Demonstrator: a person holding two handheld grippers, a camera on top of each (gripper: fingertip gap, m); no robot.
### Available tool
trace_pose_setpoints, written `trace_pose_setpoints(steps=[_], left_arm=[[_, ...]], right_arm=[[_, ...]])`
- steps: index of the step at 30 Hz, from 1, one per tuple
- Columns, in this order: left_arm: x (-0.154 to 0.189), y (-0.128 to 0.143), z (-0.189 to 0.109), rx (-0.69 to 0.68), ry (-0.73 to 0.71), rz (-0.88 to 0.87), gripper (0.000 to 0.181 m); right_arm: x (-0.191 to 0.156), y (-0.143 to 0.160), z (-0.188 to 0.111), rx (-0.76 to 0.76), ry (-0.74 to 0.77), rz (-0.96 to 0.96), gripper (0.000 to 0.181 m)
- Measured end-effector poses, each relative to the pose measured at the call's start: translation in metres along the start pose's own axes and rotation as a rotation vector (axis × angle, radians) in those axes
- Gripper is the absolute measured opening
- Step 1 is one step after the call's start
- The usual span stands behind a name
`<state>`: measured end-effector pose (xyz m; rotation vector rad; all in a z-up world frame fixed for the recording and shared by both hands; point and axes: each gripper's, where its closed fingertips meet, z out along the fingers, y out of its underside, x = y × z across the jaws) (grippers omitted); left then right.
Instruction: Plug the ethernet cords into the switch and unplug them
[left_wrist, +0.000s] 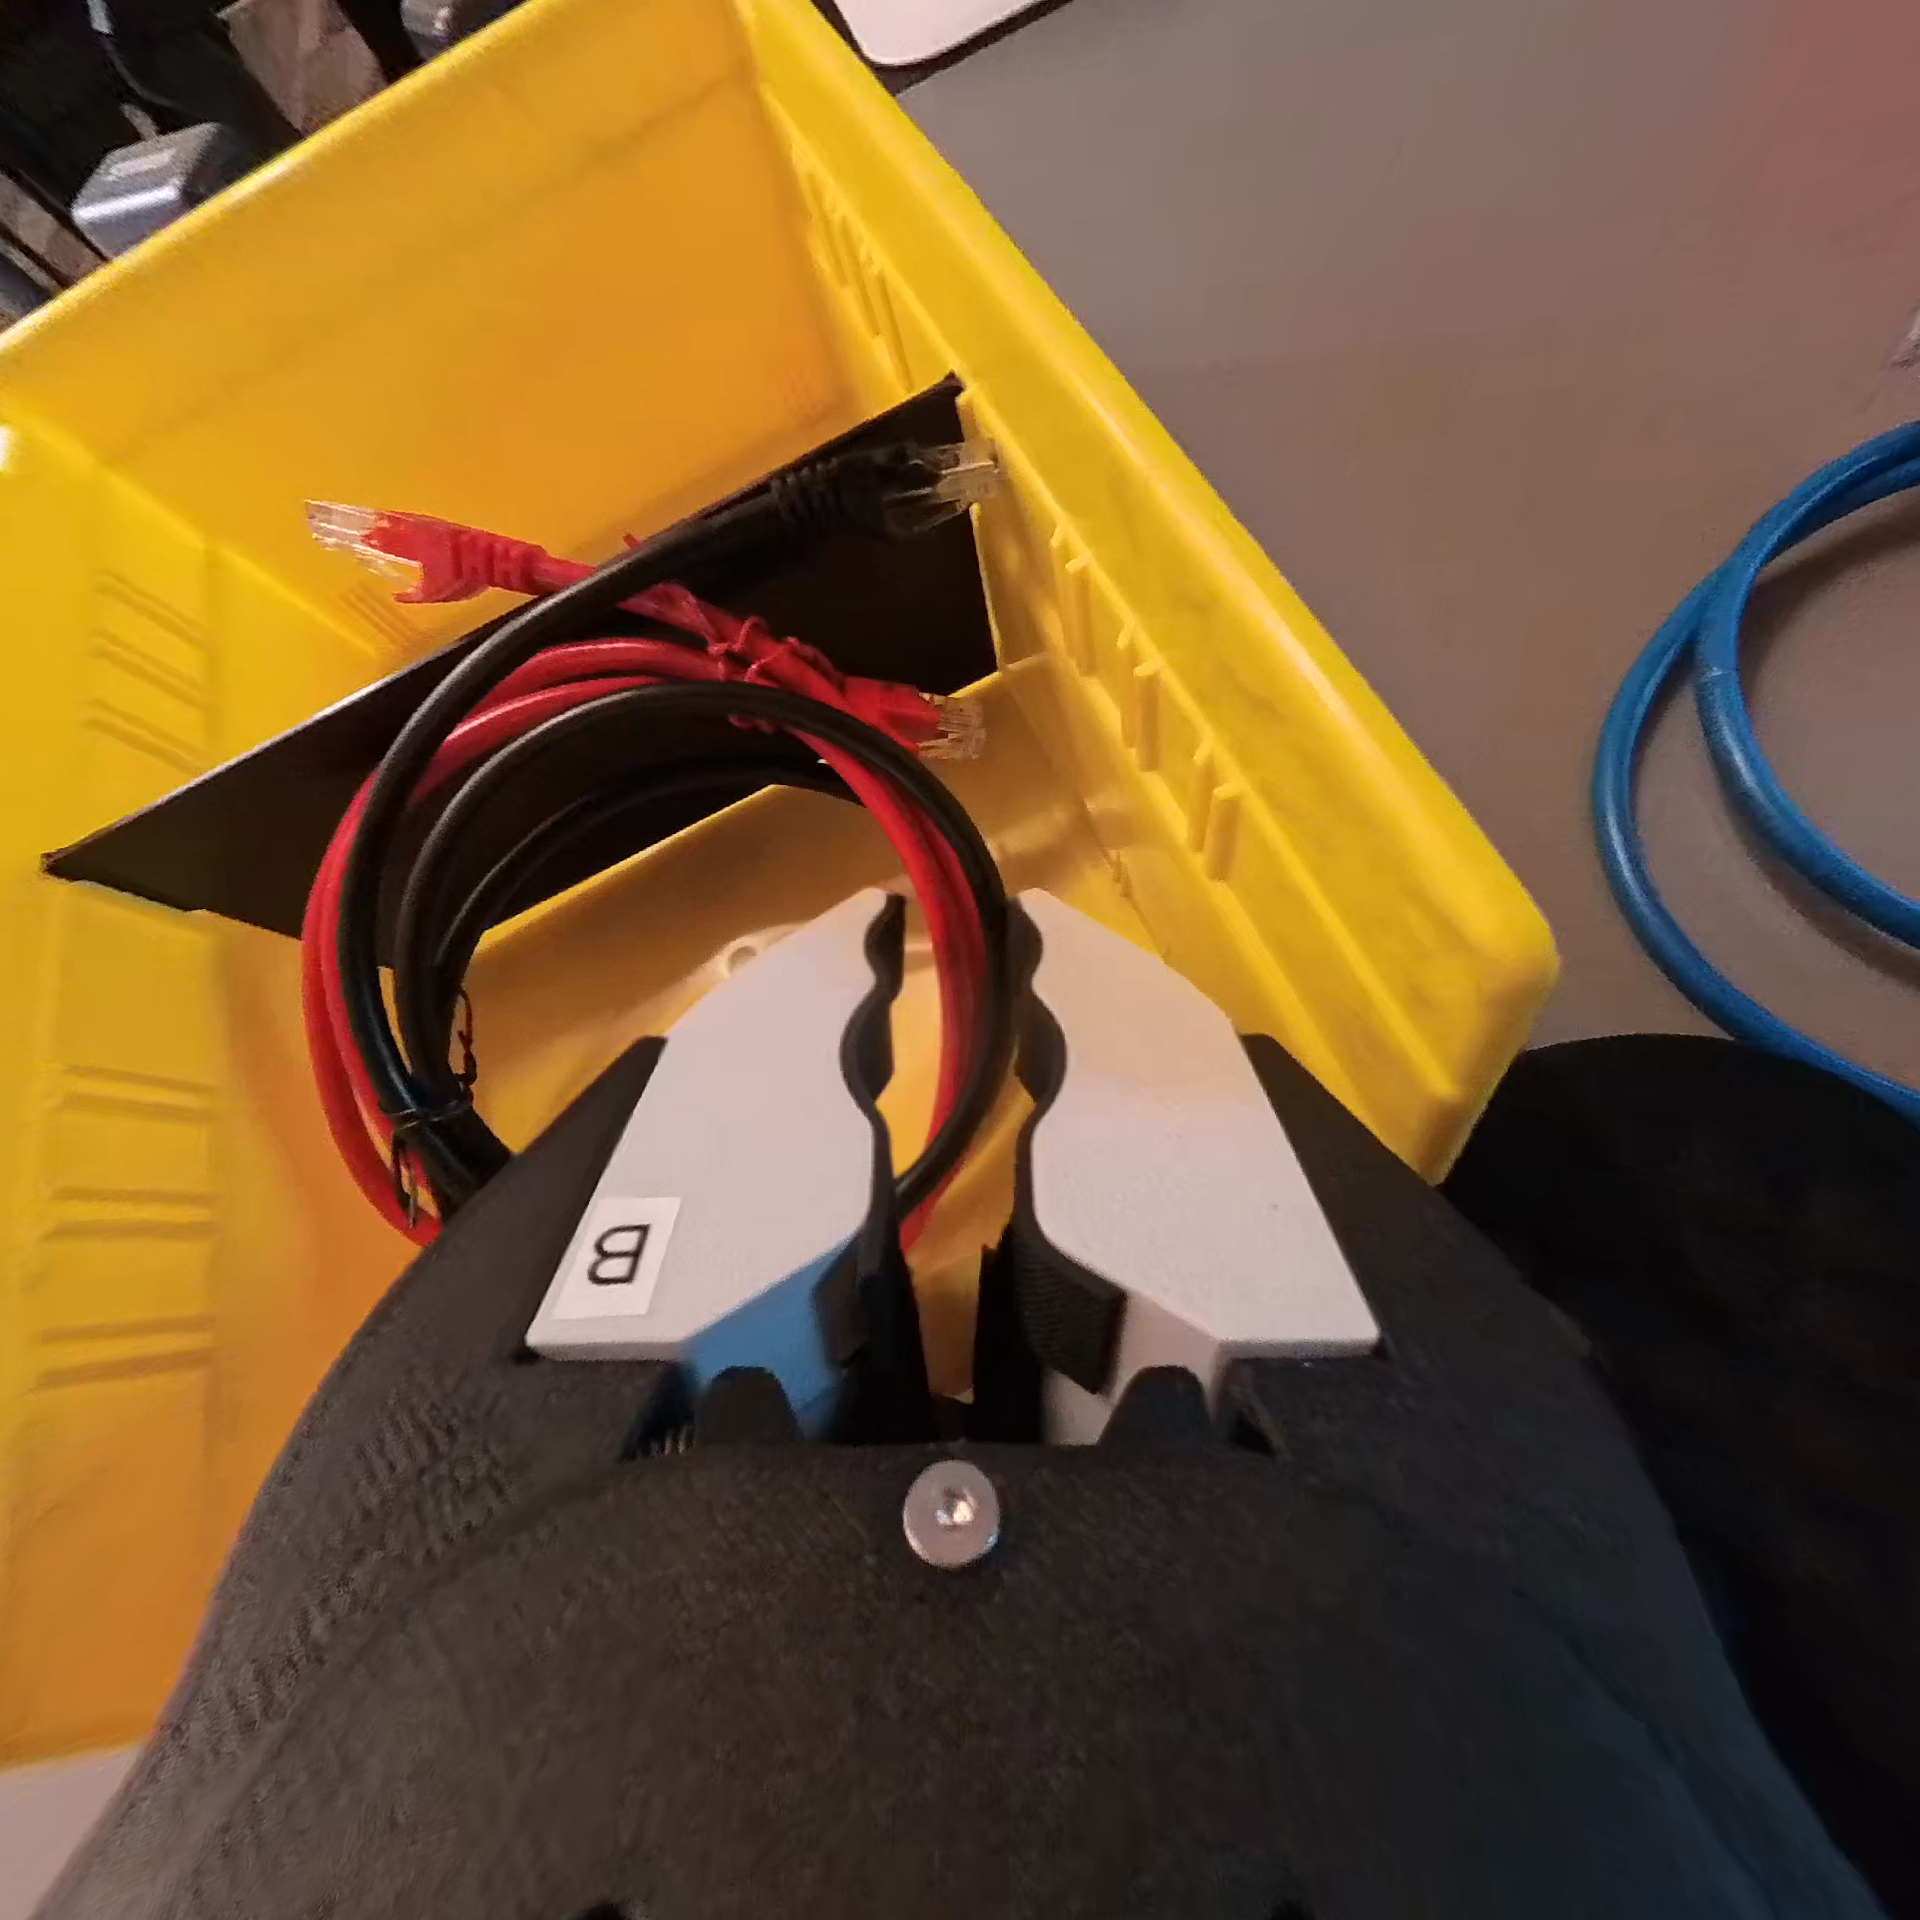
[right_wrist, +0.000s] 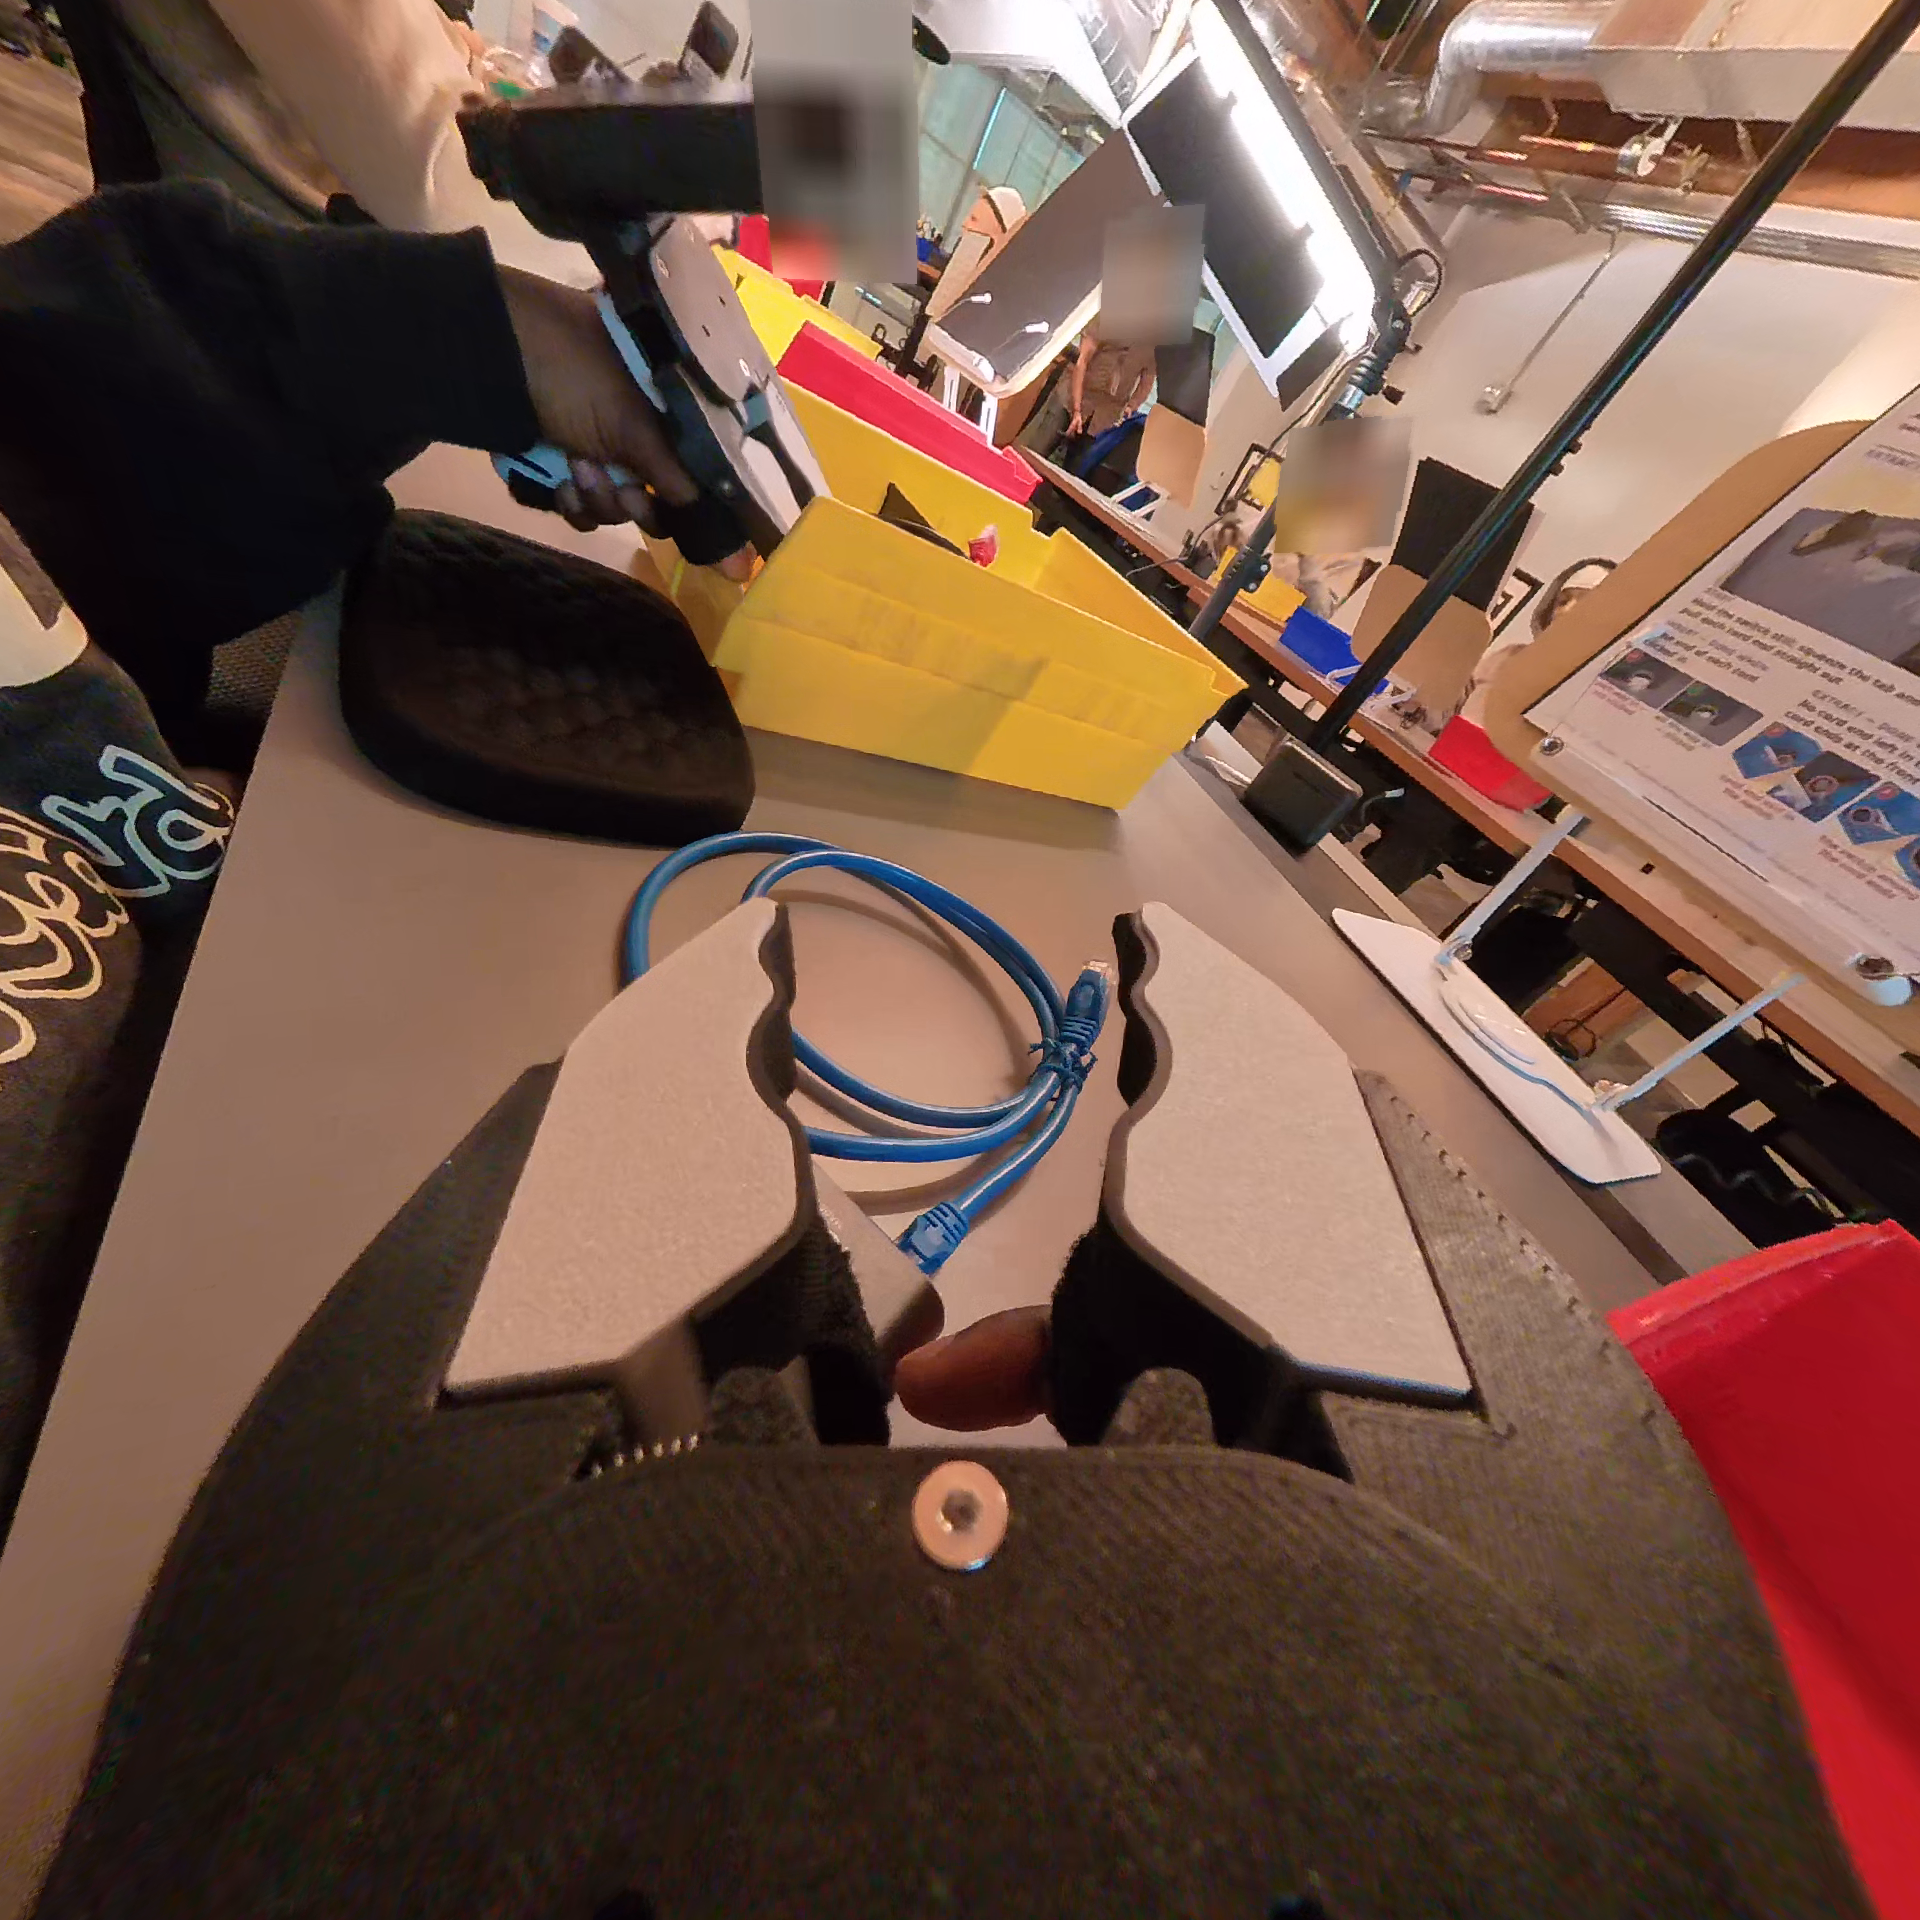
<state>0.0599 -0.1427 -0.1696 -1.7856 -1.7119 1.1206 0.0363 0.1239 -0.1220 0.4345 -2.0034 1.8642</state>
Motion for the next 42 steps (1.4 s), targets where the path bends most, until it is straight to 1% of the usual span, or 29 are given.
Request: trace_pose_setpoints(steps=[1, 6, 8, 12, 15, 19, 21, 22, 24, 26, 28, 30, 32, 33, 36, 38, 39, 41, 42], left_arm=[[-0.001, 0.001, 0.001, -0.006, -0.008, 0.005, 0.02], [0.001, 0.0, 0.003, -0.022, -0.031, 0.011, 0.017], [0.001, -0.001, 0.004, -0.035, -0.067, 0.035, 0.016], [0.005, -0.006, 0.006, -0.038, -0.126, 0.114, 0.0], [-0.006, -0.018, -0.003, 0.043, -0.188, 0.111, 0.0], [-0.026, -0.044, -0.037, 0.256, -0.222, 0.022, 0.0], [-0.04, -0.048, -0.05, 0.325, -0.254, -0.022, 0.0], [-0.045, -0.045, -0.051, 0.323, -0.256, -0.039, 0.002], [-0.053, -0.034, -0.043, 0.279, -0.256, -0.052, 0.016], [-0.06, -0.023, -0.033, 0.214, -0.293, -0.024, 0.028], [-0.066, -0.016, -0.026, 0.162, -0.338, 0.032, 0.033], [-0.068, -0.015, -0.021, 0.148, -0.344, 0.047, 0.035], [-0.073, -0.017, -0.017, 0.156, -0.344, 0.038, 0.036], [-0.08, -0.016, -0.015, 0.151, -0.372, 0.035, 0.036], [-0.101, 0.003, -0.009, 0.048, -0.442, 0.028, 0.036], [-0.108, 0.016, -0.004, -0.019, -0.448, -0.007, 0.033], [-0.109, 0.017, -0.004, -0.027, -0.45, -0.008, 0.032], [-0.107, 0.02, -0.003, -0.055, -0.437, 0.005, 0.023], [-0.108, 0.021, -0.003, -0.067, -0.444, 0.021, 0.021]], right_arm=[[0.0, 0.0, 0.0, -0.002, -0.001, -0.003, 0.06], [-0.002, 0.002, 0.001, -0.013, -0.004, -0.026, 0.059], [-0.004, 0.002, 0.002, -0.018, -0.005, -0.039, 0.059], [-0.005, 0.003, 0.002, -0.024, -0.005, -0.056, 0.059], [-0.005, 0.003, 0.002, -0.023, -0.005, -0.063, 0.059], [-0.006, 0.004, 0.002, -0.027, -0.006, -0.069, 0.059], [-0.006, 0.004, 0.003, -0.029, -0.006, -0.072, 0.059], [-0.006, 0.004, 0.003, -0.03, -0.006, -0.073, 0.059], [-0.006, 0.005, 0.003, -0.034, -0.007, -0.077, 0.059], [-0.006, 0.005, 0.003, -0.038, -0.007, -0.08, 0.059], [-0.006, 0.006, 0.004, -0.043, -0.005, -0.083, 0.058], [-0.006, 0.007, 0.005, -0.048, -0.006, -0.085, 0.059], [-0.007, 0.007, 0.005, -0.05, -0.008, -0.09, 0.058], [-0.007, 0.007, 0.004, -0.048, -0.008, -0.094, 0.058], [-0.007, 0.007, 0.005, -0.049, -0.006, -0.102, 0.058], [-0.007, 0.007, 0.005, -0.053, -0.007, -0.104, 0.058], [-0.007, 0.007, 0.005, -0.053, -0.007, -0.105, 0.058], [-0.007, 0.007, 0.005, -0.052, -0.006, -0.108, 0.058], [-0.007, 0.007, 0.005, -0.053, -0.007, -0.111, 0.058]])
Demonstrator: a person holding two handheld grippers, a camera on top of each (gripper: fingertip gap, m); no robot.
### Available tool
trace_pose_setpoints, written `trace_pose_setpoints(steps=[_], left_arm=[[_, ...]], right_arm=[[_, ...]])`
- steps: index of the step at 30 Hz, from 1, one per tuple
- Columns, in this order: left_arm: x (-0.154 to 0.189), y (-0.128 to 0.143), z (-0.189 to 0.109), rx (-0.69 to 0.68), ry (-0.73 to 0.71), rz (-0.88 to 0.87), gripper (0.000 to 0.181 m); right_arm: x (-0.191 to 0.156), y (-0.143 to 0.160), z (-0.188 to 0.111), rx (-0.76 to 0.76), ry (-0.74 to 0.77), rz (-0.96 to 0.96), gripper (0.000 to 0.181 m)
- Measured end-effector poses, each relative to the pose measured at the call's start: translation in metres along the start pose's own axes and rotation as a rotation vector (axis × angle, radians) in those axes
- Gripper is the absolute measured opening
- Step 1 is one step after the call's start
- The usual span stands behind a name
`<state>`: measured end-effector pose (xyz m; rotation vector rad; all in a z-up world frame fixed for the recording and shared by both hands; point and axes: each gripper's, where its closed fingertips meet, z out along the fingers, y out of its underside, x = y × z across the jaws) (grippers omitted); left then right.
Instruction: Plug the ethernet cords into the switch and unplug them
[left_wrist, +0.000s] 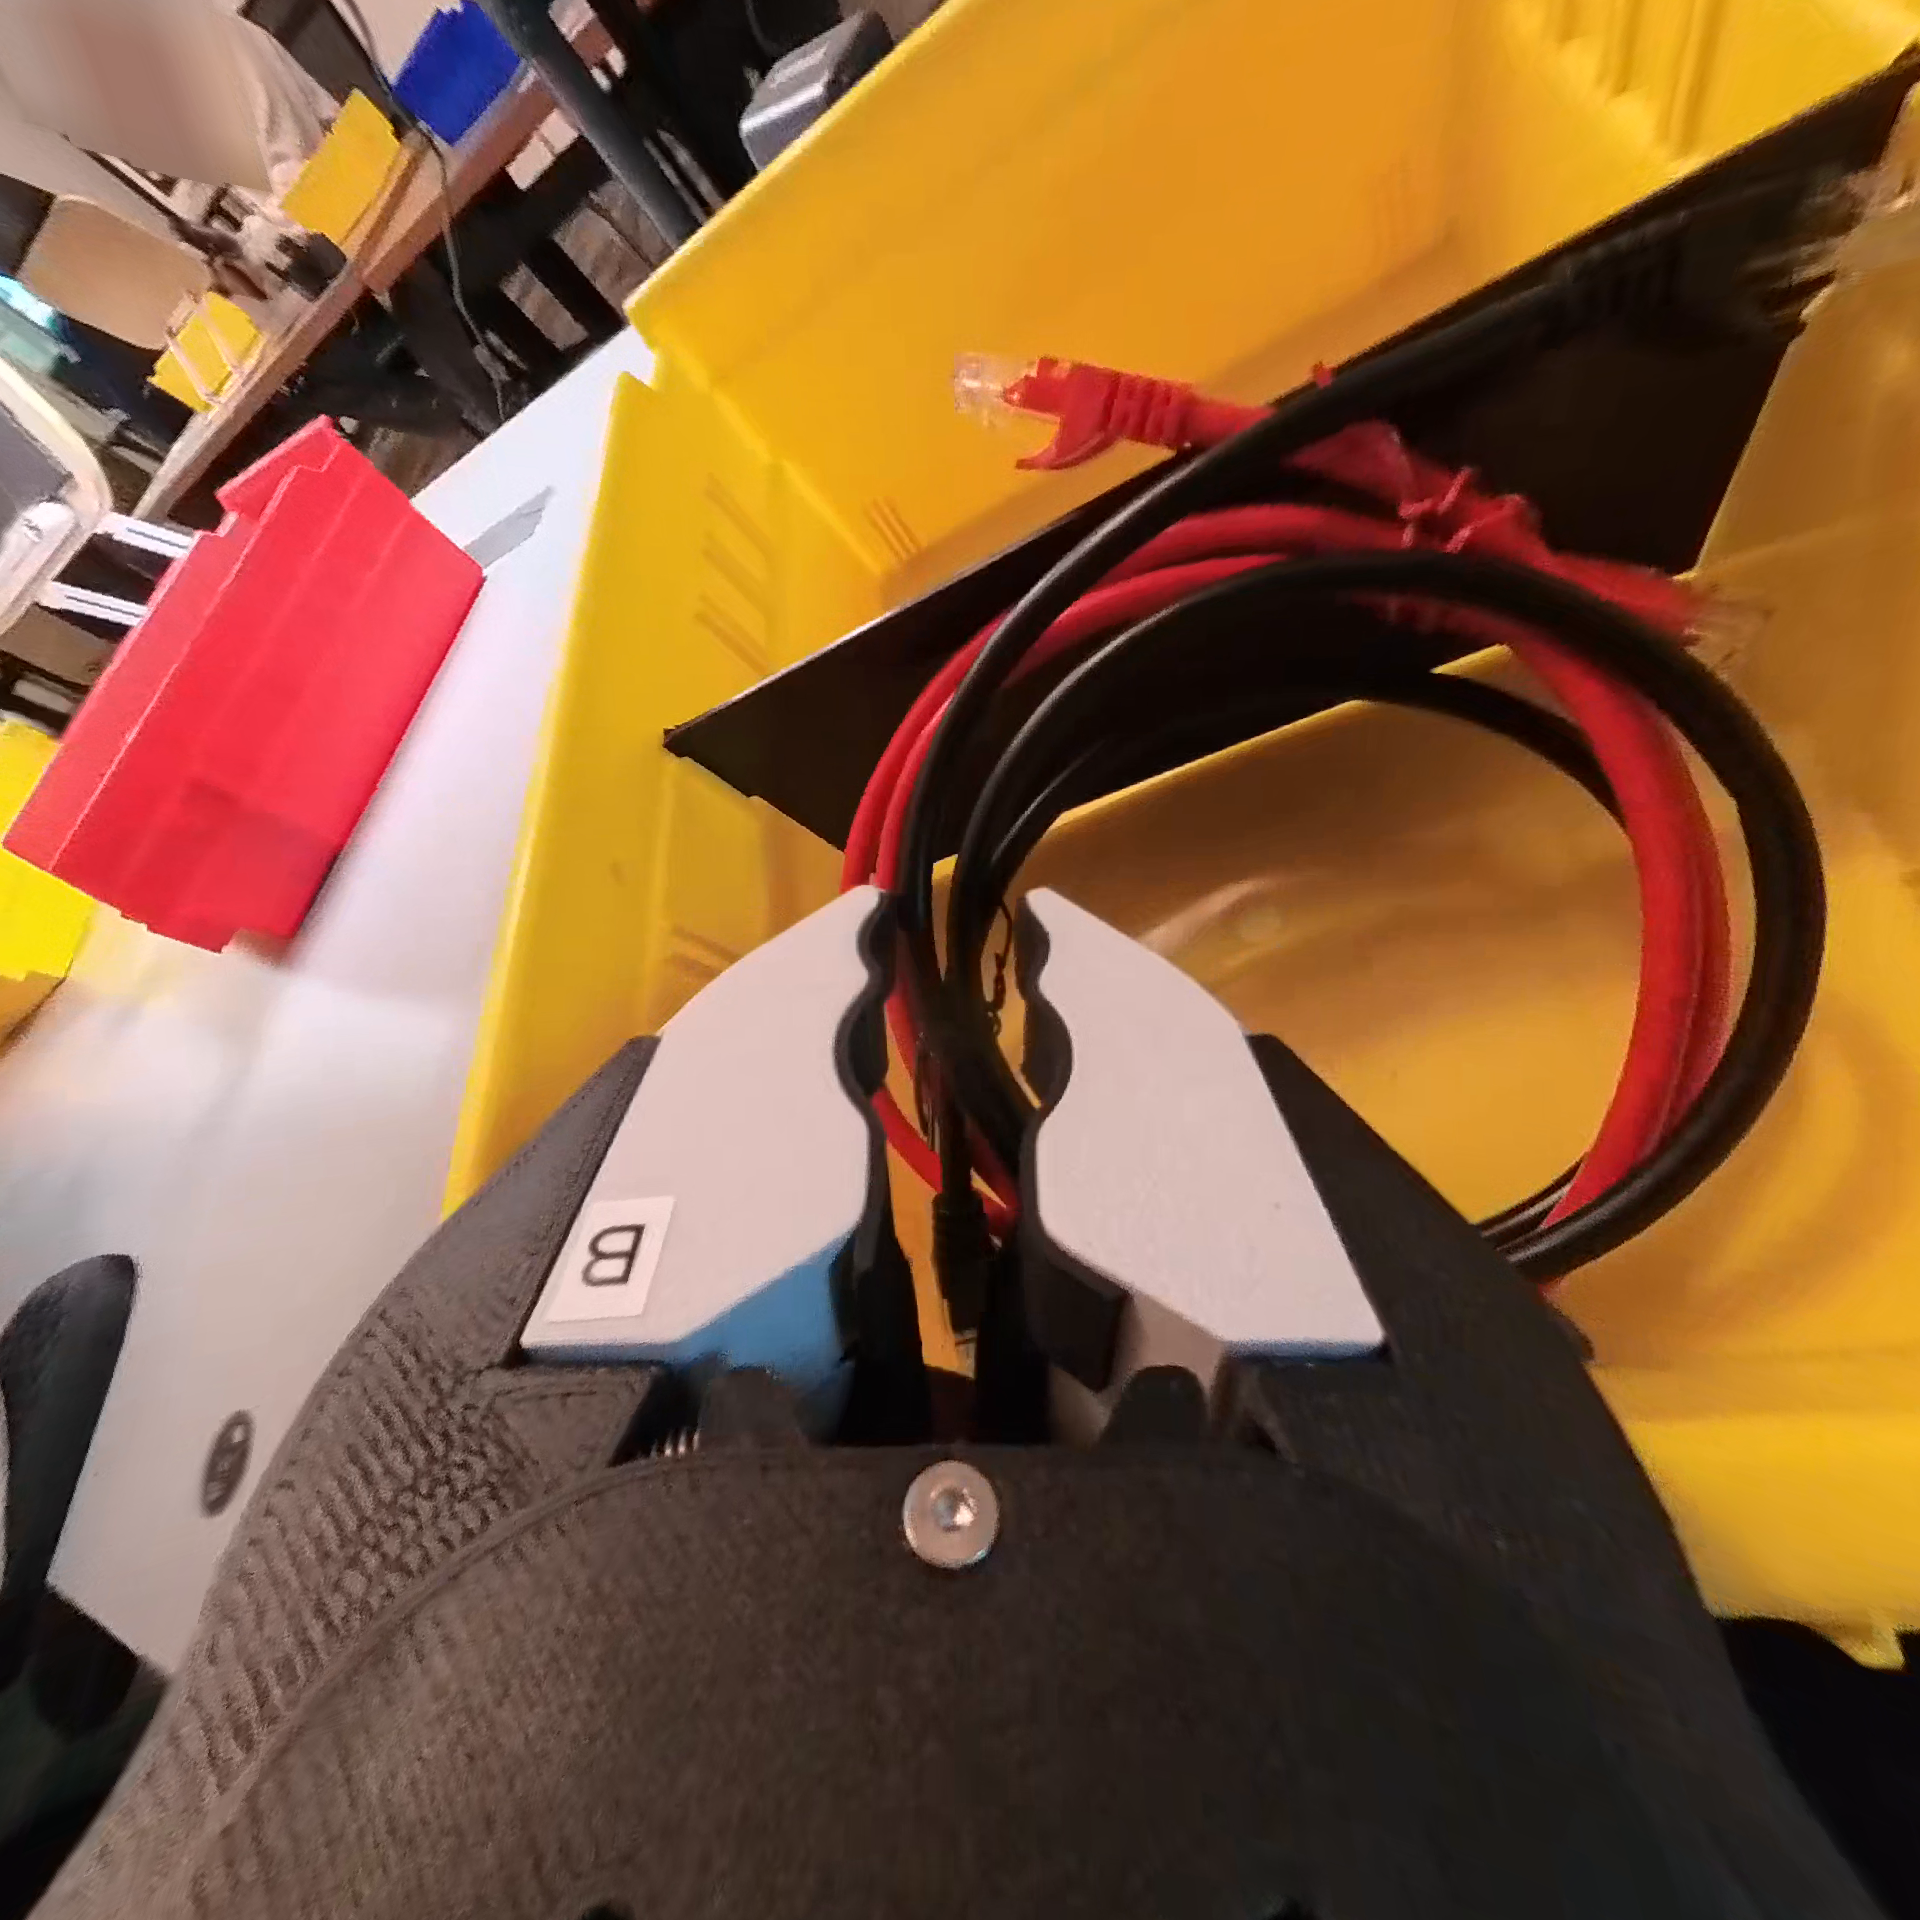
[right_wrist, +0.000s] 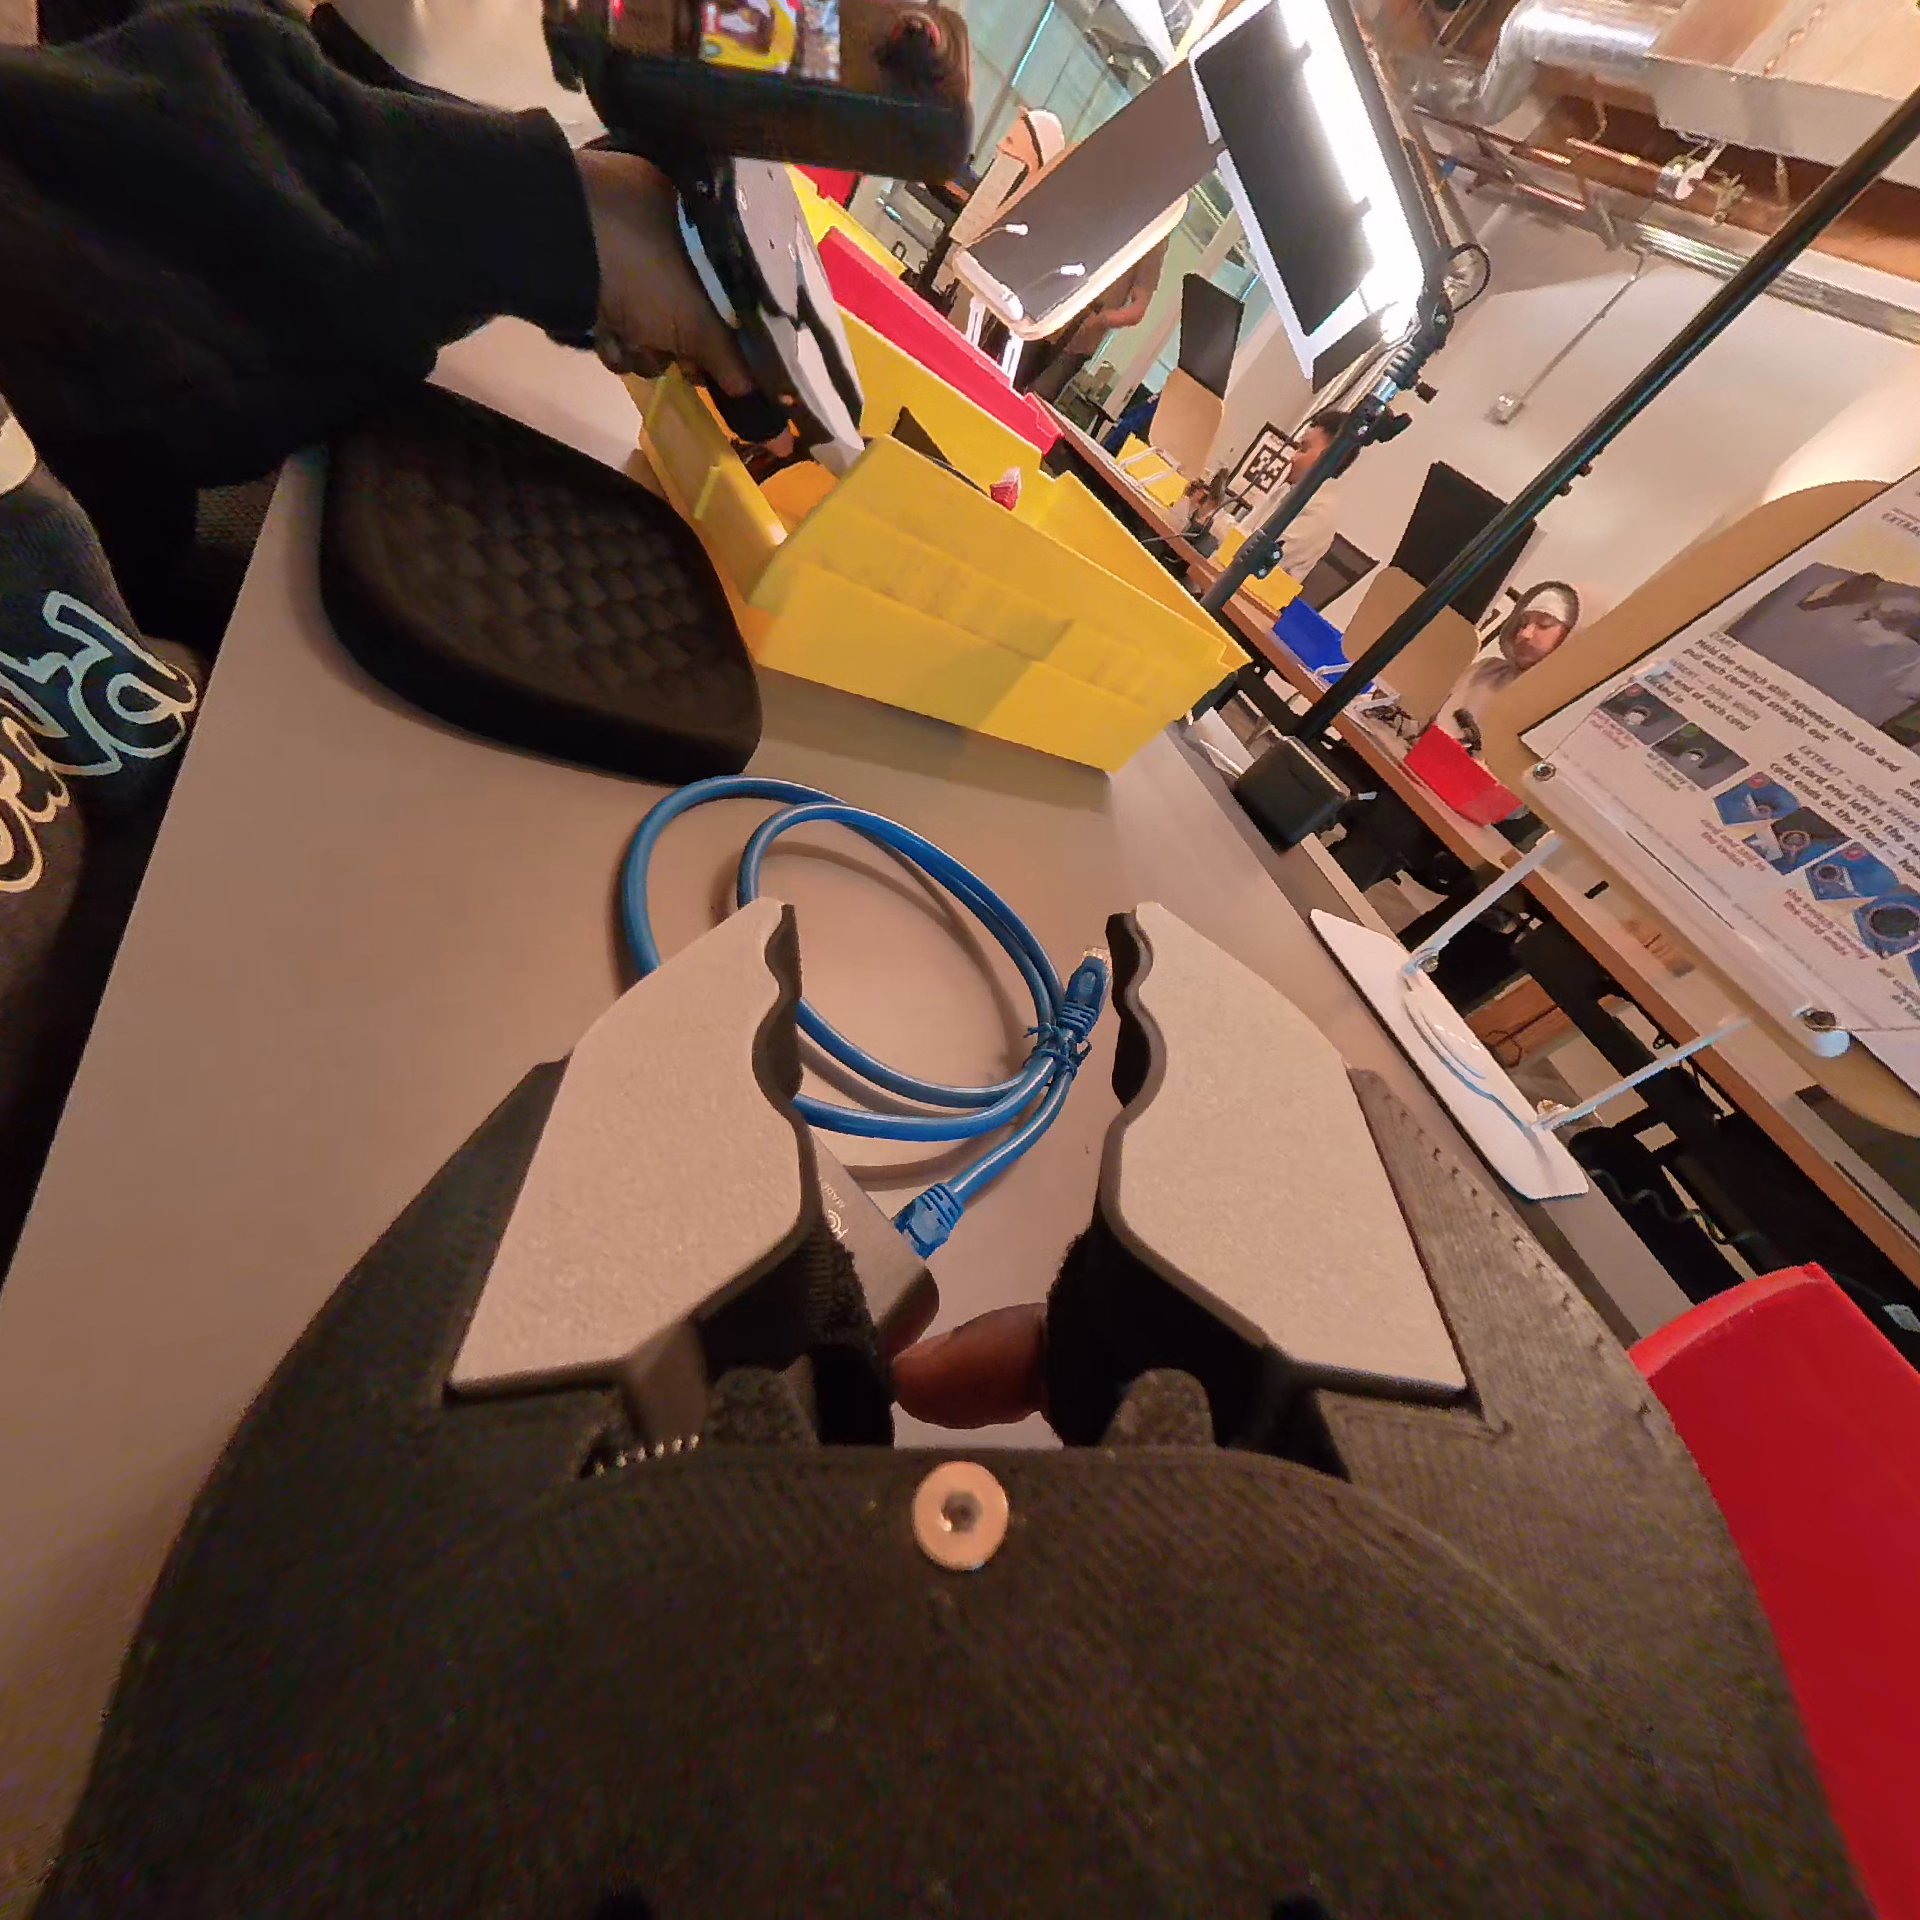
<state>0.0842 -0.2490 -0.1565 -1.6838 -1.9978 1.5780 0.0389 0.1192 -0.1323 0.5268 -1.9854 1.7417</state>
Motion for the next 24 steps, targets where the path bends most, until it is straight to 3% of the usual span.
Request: trace_pose_setpoints(steps=[4, 9, 17, 20, 24], left_arm=[[-0.004, -0.004, -0.003, 0.051, -0.05, 0.022, 0.015], [-0.018, -0.028, -0.025, 0.294, -0.071, -0.123, 0.013], [-0.062, -0.079, -0.12, 0.83, -0.366, -0.22, 0.01], [-0.056, -0.094, -0.149, 1.004, -0.311, -0.283, 0.01], [-0.017, -0.119, -0.174, 1.148, -0.113, -0.301, 0.01]], right_arm=[[-0.001, 0.0, 0.0, 0.0, -0.003, -0.013, 0.057], [-0.003, 0.0, 0.0, 0.001, -0.007, -0.024, 0.056], [-0.003, 0.0, 0.0, -0.002, -0.005, -0.033, 0.056], [-0.003, 0.0, 0.001, -0.003, -0.005, -0.033, 0.056], [0.0, -0.001, 0.0, 0.006, 0.011, -0.025, 0.056]])
